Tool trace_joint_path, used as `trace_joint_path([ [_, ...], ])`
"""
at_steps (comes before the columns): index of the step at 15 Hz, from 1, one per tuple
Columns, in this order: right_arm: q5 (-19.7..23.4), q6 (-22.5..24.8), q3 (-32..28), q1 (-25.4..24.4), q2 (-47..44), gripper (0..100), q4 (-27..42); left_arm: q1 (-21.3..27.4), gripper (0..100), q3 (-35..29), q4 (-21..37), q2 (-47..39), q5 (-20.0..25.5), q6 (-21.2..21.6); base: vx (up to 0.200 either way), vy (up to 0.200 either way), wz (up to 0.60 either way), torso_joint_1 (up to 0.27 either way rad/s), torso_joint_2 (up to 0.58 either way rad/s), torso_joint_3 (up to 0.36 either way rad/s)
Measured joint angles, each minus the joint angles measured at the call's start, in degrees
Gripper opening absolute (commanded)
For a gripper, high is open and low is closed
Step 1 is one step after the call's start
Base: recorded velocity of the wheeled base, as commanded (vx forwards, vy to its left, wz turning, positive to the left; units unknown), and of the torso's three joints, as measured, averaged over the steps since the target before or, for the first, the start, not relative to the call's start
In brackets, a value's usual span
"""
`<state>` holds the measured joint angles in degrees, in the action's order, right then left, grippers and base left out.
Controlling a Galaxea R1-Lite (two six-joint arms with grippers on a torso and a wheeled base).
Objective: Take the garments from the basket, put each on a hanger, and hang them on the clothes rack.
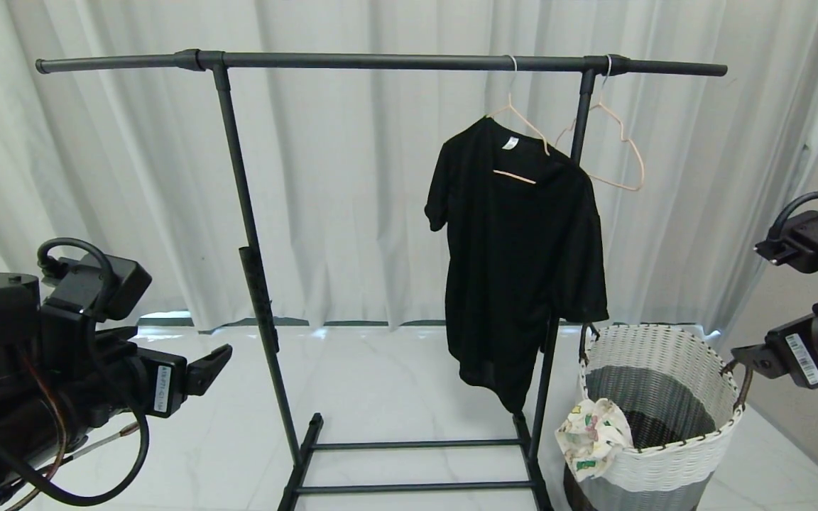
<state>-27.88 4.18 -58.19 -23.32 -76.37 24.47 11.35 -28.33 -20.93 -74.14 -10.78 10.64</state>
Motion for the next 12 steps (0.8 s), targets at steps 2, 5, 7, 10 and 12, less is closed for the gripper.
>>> trace_joint_path([
  [2,0.1,1.3,3.5,0.9,0.4,100,-4.4,0.1,100,0.0,0.0,0.1,0.0,-0.1,0.000,0.000,0.00,-0.044,0.09,0.075],
  [5,1.2,4.2,10.2,2.8,-0.2,100,-13.3,0.4,100,0.0,0.1,0.0,0.1,-0.2,0.200,0.000,0.00,-0.020,0.02,0.018],
  [7,3.2,5.9,15.6,4.1,-2.5,100,-21.6,0.9,100,0.0,0.1,-0.1,0.1,-0.1,0.200,0.000,0.00,0.005,0.01,0.005],
  [10,4.5,7.4,21.0,5.0,-8.1,100,-30.4,1.6,100,-0.2,0.1,-0.7,0.1,-0.1,0.200,0.000,0.00,-0.001,0.01,0.002],
  [12,5.5,7.7,22.9,5.2,-12.3,100,-33.4,1.7,100,-0.5,0.1,-1.4,0.1,-0.1,0.100,0.000,0.00,0.001,0.01,0.001],
])
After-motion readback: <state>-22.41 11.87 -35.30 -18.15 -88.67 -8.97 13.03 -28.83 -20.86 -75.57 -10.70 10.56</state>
